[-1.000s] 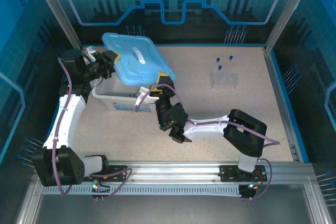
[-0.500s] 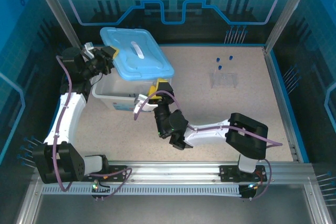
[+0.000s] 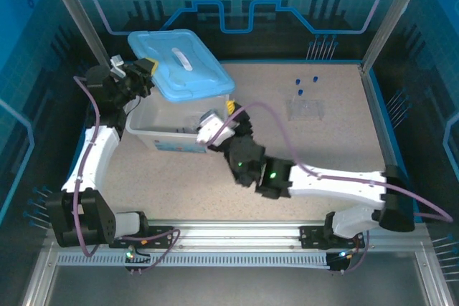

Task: Organize the chemistry lab equipment

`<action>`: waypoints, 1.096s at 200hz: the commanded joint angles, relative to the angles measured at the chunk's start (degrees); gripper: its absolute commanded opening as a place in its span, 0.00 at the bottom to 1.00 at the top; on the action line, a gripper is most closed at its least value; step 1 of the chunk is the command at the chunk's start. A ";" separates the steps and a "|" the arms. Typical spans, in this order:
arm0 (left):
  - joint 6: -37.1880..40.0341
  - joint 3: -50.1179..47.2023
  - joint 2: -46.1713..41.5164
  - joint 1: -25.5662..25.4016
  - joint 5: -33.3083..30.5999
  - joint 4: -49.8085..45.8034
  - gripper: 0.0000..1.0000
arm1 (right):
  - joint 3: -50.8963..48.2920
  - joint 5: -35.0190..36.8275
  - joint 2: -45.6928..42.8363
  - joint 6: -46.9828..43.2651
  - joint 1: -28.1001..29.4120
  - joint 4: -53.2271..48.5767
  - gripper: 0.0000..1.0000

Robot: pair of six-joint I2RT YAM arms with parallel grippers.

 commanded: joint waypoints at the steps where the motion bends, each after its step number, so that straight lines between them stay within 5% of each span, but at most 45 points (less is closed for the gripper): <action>1: -1.70 -1.52 -0.60 0.61 -2.88 7.22 0.00 | 2.90 -15.68 -4.05 32.90 -5.45 -26.60 0.71; 39: -1.79 -3.82 -1.39 0.61 -5.32 10.14 0.00 | -0.82 -44.31 -5.74 57.06 -19.02 -22.71 0.68; 86: -1.28 -5.04 -1.67 0.58 -7.68 12.93 0.00 | -4.53 -62.58 -0.03 78.17 -25.33 -5.47 0.64; 131: -0.15 -6.14 -2.17 0.52 -9.97 14.52 0.00 | -7.73 -67.10 7.00 96.88 -27.82 15.04 0.64; 219: 1.35 -6.68 -2.47 0.43 -10.70 14.00 0.00 | -2.96 -64.99 22.91 117.32 -28.08 33.28 0.63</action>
